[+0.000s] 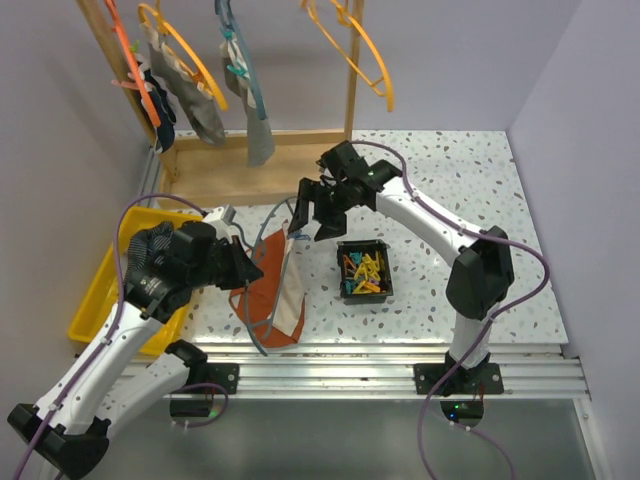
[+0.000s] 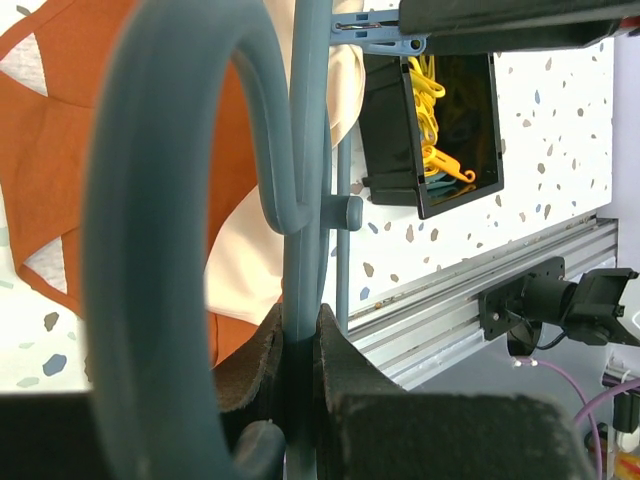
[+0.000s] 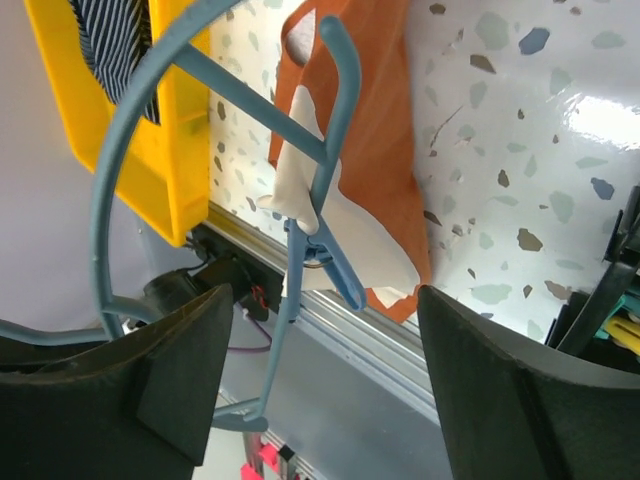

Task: Remove the underwear clipped to the hanger
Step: Remove the underwear from the hanger.

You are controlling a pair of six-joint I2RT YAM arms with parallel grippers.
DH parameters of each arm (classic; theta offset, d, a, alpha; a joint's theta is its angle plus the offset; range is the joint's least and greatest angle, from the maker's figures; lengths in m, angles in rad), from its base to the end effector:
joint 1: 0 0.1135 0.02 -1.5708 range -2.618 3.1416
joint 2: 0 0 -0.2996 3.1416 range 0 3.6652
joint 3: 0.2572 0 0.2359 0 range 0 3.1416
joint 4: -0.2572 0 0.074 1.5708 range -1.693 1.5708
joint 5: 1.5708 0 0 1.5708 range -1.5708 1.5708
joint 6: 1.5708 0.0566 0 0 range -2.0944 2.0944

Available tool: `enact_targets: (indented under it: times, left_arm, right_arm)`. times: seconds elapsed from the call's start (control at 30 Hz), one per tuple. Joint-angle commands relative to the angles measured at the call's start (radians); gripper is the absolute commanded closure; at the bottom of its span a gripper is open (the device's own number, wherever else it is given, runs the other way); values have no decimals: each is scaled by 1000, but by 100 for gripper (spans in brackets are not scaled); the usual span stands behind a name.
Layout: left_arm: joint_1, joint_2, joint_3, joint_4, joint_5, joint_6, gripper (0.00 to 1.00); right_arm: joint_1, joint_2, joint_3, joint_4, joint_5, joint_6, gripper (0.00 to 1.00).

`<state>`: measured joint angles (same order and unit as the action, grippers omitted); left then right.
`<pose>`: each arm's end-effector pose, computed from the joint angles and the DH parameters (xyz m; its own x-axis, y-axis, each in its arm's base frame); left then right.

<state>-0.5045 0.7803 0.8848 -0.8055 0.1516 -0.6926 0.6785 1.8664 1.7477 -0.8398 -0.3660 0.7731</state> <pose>0.1071 -0.0689 0.3239 -0.8042 -0.2770 -0.5259 0.0850 0.8221 -0.5629 0.3095 0.2755 0.3289 -0.9771 0.0499 -0.2069 -0.0892 0.7866 0.6110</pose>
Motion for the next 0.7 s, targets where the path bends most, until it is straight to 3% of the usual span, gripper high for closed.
enact_targets:
  times: [0.0,0.07,0.2,0.23,0.3,0.33,0.57,0.67]
  left_arm:
    - [4,4,16,49,-6,19,100]
    - [4,7,17,54,-4,21,100]
    - [3,10,20,57,-4,24,100]
    - [3,8,20,54,-4,24,100]
    - [3,5,23,46,-14,24,100]
    - [3,4,23,40,-17,25,100]
    - [3,-16,3,19,-46,16,100]
    - [3,-13,16,3,-73,16,100]
  right_arm:
    - [1,-30,-51,82,-100,34,26]
    - [1,-30,-108,139,-148,78,29]
    - [3,-20,-145,271,-209,141,48]
    - [1,-15,-148,292,-217,153,67]
    - [1,-18,-145,318,-223,176,86]
    - [1,-21,-140,318,-223,178,100]
    - [-33,-102,-200,317,-255,158,100]
    - [-65,-167,-235,234,-222,103,100]
